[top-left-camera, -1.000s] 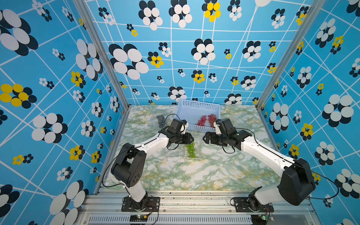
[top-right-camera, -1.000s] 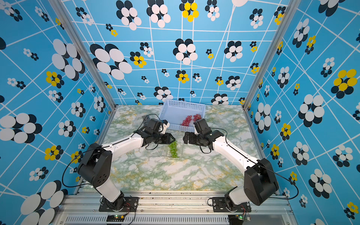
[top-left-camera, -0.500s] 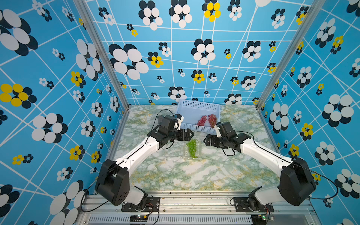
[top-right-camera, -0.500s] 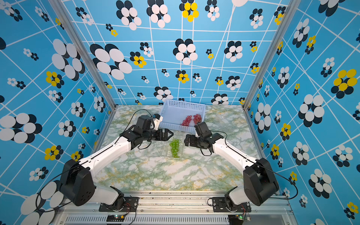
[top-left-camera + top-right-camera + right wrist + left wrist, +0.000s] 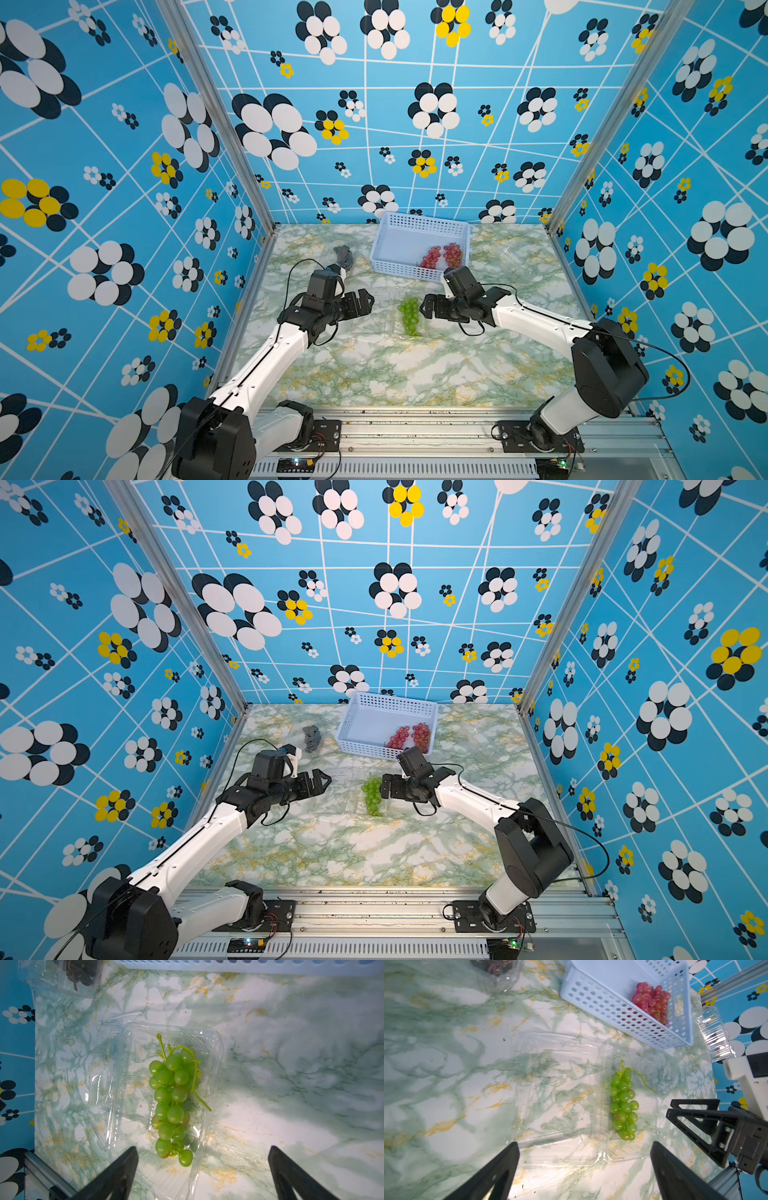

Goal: Pack grapes into containers
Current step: Place the grape into the packing box, then close the packing box at the center of the board.

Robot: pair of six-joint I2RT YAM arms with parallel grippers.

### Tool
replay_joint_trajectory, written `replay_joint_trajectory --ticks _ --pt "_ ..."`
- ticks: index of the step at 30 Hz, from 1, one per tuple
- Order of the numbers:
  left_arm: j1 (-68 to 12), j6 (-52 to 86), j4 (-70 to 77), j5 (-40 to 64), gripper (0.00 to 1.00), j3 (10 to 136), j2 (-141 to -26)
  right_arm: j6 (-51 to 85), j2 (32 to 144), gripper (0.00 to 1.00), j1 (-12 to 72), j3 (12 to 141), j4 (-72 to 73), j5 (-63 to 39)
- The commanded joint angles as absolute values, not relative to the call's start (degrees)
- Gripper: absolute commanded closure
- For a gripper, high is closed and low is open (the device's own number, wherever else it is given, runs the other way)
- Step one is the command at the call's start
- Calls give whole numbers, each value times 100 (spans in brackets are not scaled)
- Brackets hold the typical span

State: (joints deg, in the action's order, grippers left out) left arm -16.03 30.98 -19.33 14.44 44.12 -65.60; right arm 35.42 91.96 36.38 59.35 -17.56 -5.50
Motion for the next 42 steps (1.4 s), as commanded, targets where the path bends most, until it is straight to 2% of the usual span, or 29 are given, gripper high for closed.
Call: replay_joint_trajectory --ticks 1,14,23,29,37,42 --pt "-1564 3226 -2068 1360 0 4158 -6338 3576 9420 1 3779 6337 -1900 -217" --pt "-1437 3192 -2086 1118 1 3684 -5727 3334 10049 1 3951 6872 -1974 -215" --pt "-1165 3334 -2161 1166 0 3472 -5712 3311 10394 1 3967 7225 -1836 -401" --pt "-957 3455 -1651 1389 0 3228 -6228 3261 10561 1 3997 7356 -1833 -441" --pt "-906 3392 -919 1384 0 3226 -7065 3015 9725 1 3999 6623 -1800 -74" --pt "-888 3395 -464 1432 0 3401 -7643 2986 9666 1 3999 6358 -1745 -63"
